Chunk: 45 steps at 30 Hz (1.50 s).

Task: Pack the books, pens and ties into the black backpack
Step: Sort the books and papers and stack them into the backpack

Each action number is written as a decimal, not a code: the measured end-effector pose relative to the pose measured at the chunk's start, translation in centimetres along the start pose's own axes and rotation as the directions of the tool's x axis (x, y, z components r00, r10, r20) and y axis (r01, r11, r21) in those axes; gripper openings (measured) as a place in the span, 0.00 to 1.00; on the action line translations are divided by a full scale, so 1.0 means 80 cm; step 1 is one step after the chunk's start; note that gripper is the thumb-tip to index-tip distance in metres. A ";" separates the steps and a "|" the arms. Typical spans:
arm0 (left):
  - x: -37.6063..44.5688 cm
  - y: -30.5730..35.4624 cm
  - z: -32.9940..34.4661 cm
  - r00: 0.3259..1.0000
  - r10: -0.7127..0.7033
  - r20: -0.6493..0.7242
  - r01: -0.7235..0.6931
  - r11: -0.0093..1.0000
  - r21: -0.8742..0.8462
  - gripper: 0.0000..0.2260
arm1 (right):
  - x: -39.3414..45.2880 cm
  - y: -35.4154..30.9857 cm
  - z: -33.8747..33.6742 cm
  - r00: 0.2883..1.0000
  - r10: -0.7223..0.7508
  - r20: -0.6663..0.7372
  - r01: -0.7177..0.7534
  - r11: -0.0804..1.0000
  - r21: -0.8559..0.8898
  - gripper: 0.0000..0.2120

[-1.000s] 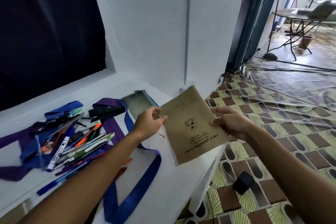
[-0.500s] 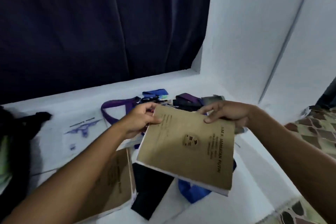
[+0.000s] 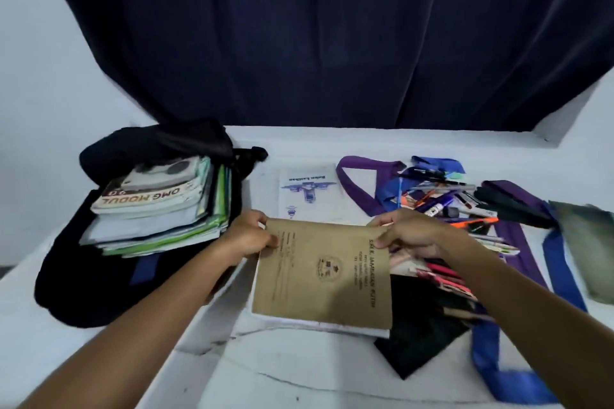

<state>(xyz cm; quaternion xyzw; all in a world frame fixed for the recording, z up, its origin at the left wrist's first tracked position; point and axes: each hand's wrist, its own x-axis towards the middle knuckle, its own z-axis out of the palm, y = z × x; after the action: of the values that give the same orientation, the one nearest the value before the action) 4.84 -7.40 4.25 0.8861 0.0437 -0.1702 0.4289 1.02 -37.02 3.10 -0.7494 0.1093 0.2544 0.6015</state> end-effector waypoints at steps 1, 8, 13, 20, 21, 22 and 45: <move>0.003 -0.005 -0.005 1.000 0.013 -0.015 -0.011 0.996 0.091 0.12 | 0.006 -0.002 0.008 1.000 0.010 -0.011 -0.010 1.000 -0.020 0.14; 0.006 0.005 -0.010 0.934 0.331 0.132 -0.348 0.763 0.545 0.30 | 0.011 -0.012 0.046 0.986 -0.001 -0.167 -0.038 0.972 -0.231 0.13; 0.032 0.001 0.018 0.862 0.302 0.407 -0.499 0.647 0.577 0.36 | 0.007 -0.018 0.066 0.941 -0.108 -0.320 -0.165 0.679 -0.715 0.11; 0.057 -0.008 0.034 0.809 0.349 0.473 -0.583 0.579 0.570 0.36 | 0.023 -0.010 0.080 0.974 -0.162 -0.160 -0.053 0.524 -0.850 0.19; 0.061 -0.008 0.035 0.804 0.359 0.475 -0.591 0.572 0.568 0.36 | 0.025 -0.007 0.082 0.978 -0.148 -0.150 -0.054 0.514 -0.856 0.21; 0.064 -0.009 0.036 0.800 0.363 0.478 -0.597 0.568 0.567 0.36 | 0.027 -0.005 0.083 0.978 -0.140 -0.154 -0.064 0.505 -0.861 0.22; 0.080 0.001 0.047 0.754 0.238 0.612 -0.608 0.606 0.514 0.32 | 0.043 -0.016 0.071 0.998 0.008 -0.058 -0.051 0.603 -0.796 0.27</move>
<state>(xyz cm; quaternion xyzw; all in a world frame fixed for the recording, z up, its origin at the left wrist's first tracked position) 9.90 -10.78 -0.02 0.8893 -0.3503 -0.2786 0.0940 3.15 -30.80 1.55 -0.9428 0.0115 0.2681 0.1979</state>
